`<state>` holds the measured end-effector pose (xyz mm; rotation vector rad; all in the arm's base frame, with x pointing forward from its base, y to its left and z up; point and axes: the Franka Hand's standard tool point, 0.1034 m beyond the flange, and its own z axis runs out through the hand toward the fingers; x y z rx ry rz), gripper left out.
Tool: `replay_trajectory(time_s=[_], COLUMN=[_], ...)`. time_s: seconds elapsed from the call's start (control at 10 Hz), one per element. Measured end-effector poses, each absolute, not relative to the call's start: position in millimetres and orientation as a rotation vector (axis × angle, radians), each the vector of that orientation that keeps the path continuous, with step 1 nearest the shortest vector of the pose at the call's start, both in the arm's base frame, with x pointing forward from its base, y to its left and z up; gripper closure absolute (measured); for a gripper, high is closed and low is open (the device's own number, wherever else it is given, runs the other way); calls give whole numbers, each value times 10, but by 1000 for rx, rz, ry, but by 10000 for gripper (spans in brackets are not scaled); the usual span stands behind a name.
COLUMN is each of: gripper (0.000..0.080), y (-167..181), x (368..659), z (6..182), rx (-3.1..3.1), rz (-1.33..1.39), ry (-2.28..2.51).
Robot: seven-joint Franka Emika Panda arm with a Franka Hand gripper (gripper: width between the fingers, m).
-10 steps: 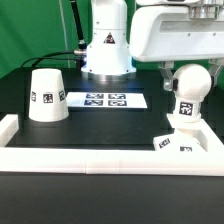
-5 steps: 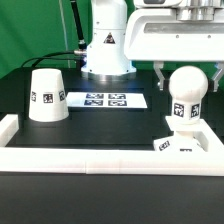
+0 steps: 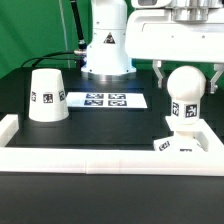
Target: Assemble lamp
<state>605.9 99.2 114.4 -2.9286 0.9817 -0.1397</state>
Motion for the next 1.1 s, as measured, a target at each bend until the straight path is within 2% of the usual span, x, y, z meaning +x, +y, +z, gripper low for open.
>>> replay_trajectory(time_s=[0.5,0.7,0.8,0.9,1.0,1.1], gripper=[220,220,166,166,111,103], y=[1031,1046,1046,1052,1065,1078], x=[6046,6044,6048,6048,6046,6047], z=[1135,1136,1136,1136,1137,1139], rx=[-2492,-2446,-2454,-2497,-2533,-2559], rz=[-48,-31,-34,-39,-42,-45], ry=[1719,1773,1759,1699,1647,1605])
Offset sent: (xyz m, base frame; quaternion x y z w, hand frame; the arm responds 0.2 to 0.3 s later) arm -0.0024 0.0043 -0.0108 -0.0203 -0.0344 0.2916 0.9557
